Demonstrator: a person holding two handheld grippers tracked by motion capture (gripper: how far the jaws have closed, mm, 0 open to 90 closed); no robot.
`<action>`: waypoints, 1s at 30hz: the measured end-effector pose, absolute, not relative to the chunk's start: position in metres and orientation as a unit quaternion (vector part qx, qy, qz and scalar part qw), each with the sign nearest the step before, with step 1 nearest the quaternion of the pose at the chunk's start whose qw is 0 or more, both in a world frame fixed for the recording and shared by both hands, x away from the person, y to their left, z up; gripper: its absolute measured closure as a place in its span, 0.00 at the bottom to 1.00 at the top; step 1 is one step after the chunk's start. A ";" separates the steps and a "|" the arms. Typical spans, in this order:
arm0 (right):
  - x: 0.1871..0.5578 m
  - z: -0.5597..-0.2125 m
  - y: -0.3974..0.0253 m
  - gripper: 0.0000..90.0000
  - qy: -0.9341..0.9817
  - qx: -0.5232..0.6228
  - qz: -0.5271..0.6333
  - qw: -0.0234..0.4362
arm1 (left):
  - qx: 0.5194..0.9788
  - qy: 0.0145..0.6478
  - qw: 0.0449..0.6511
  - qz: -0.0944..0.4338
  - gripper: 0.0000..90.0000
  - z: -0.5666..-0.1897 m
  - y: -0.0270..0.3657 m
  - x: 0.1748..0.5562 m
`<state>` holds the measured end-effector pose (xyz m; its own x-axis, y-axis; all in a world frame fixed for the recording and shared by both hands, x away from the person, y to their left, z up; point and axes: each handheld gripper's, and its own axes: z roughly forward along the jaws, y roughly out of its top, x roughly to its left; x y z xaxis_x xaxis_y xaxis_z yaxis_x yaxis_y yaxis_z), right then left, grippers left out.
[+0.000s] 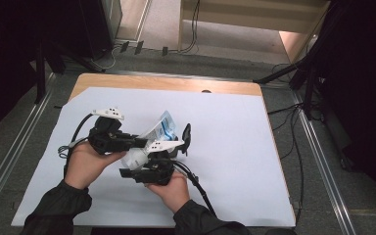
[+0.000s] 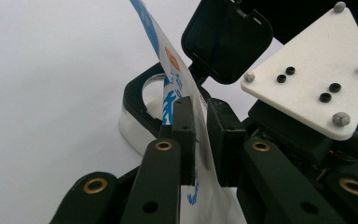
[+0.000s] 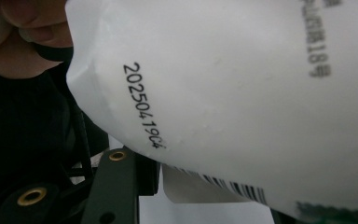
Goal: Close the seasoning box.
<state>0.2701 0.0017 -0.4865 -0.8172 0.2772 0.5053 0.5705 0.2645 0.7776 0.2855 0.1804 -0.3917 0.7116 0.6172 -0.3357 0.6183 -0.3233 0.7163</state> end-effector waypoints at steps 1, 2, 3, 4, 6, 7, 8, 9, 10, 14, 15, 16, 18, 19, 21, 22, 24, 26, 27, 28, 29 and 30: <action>0.270 -0.487 0.002 0.65 -0.784 -0.270 -0.542 0.135 | 0.814 0.381 0.439 0.000 0.92 -0.391 0.181 0.286; 0.270 -0.487 0.002 0.65 -0.784 -0.269 -0.542 0.135 | 0.814 0.382 0.438 -0.002 0.92 -0.391 0.182 0.286; 0.270 -0.487 0.002 0.65 -0.785 -0.268 -0.542 0.133 | 0.814 0.382 0.439 -0.001 0.92 -0.390 0.182 0.286; 0.270 -0.487 0.002 0.65 -0.785 -0.270 -0.542 0.133 | 0.813 0.383 0.438 0.000 0.93 -0.390 0.182 0.285; 0.270 -0.487 0.002 0.65 -0.785 -0.271 -0.542 0.132 | 0.814 0.381 0.438 0.003 0.95 -0.389 0.182 0.285; 0.271 -0.487 0.002 0.65 -0.784 -0.271 -0.542 0.134 | 0.815 0.381 0.438 0.002 0.97 -0.389 0.182 0.284; 0.271 -0.487 0.002 0.65 -0.784 -0.271 -0.542 0.134 | 0.815 0.381 0.436 0.003 0.97 -0.389 0.182 0.284; 0.271 -0.487 0.002 0.65 -0.784 -0.271 -0.542 0.133 | 0.815 0.382 0.436 0.005 0.97 -0.389 0.182 0.284; 0.270 -0.487 0.002 0.65 -0.784 -0.271 -0.541 0.135 | 0.816 0.382 0.434 0.007 0.98 -0.389 0.181 0.284; 0.269 -0.487 0.003 0.64 -0.786 -0.270 -0.541 0.130 | 0.817 0.385 0.429 0.015 1.00 -0.388 0.181 0.283; 0.269 -0.487 0.003 0.64 -0.788 -0.266 -0.542 0.125 | 0.816 0.385 0.430 0.015 1.00 -0.388 0.181 0.283; 0.268 -0.487 0.004 0.64 -0.789 -0.265 -0.540 0.122 | 0.816 0.386 0.431 0.016 1.00 -0.387 0.182 0.283; 0.267 -0.486 0.004 0.64 -0.789 -0.266 -0.542 0.117 | 0.815 0.386 0.432 0.021 1.00 -0.387 0.182 0.282; 0.267 -0.486 0.004 0.63 -0.789 -0.267 -0.542 0.115 | 0.814 0.387 0.433 0.023 1.00 -0.387 0.181 0.282; 0.267 -0.486 0.004 0.63 -0.788 -0.270 -0.541 0.115 | 0.815 0.387 0.430 0.025 1.00 -0.386 0.180 0.281; 0.268 -0.487 0.004 0.62 -0.788 -0.273 -0.539 0.118 | 0.815 0.387 0.431 0.026 1.00 -0.386 0.179 0.281; 0.268 -0.487 0.004 0.62 -0.789 -0.273 -0.538 0.119 | 0.816 0.386 0.429 0.027 1.00 -0.386 0.179 0.281; 0.267 -0.487 0.004 0.62 -0.789 -0.274 -0.537 0.117 | 0.815 0.389 0.428 0.034 1.00 -0.386 0.180 0.281; 0.267 -0.487 0.004 0.63 -0.789 -0.274 -0.537 0.115 | 0.815 0.389 0.429 0.034 1.00 -0.386 0.180 0.281; 0.267 -0.487 0.004 0.63 -0.789 -0.275 -0.537 0.113 | 0.815 0.389 0.429 0.034 1.00 -0.386 0.180 0.281; 0.267 -0.487 0.004 0.63 -0.789 -0.275 -0.537 0.113 | 0.814 0.389 0.429 0.034 1.00 -0.386 0.180 0.281; 0.267 -0.487 0.004 0.63 -0.789 -0.276 -0.537 0.113 | 0.814 0.390 0.428 0.037 1.00 -0.386 0.180 0.281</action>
